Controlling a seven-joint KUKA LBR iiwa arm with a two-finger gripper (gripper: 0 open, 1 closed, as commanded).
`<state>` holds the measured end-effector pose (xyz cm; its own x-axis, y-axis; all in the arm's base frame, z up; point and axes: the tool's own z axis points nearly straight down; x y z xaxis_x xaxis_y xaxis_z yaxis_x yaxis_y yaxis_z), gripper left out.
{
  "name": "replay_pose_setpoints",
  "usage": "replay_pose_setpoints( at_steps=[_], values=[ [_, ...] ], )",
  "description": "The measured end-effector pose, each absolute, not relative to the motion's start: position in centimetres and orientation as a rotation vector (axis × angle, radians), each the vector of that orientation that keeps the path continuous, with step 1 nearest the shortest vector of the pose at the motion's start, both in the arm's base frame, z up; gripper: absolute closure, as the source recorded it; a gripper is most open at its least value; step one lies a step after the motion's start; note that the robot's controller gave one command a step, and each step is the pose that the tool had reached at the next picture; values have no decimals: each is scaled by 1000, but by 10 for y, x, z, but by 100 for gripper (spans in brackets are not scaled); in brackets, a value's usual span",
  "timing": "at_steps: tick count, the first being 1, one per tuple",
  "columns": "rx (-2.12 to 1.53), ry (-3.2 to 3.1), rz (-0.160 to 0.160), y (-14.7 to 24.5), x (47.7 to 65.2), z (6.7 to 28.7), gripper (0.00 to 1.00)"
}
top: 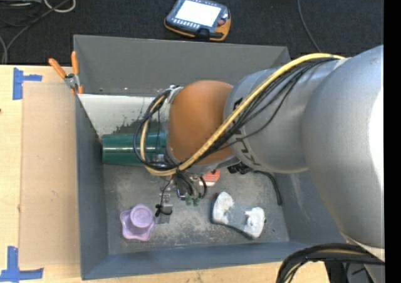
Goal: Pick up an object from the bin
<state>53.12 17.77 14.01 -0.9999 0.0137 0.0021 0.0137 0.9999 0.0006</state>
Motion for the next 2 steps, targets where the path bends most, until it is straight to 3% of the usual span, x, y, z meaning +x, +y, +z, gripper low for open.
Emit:
replay_pose_setpoints(
  at_steps=[1, 2],
  values=[
    [-22, -3139, -1, 178, 531, 140, 0],
    [165, -3129, 1, 193, 507, 76, 0]
  ],
)
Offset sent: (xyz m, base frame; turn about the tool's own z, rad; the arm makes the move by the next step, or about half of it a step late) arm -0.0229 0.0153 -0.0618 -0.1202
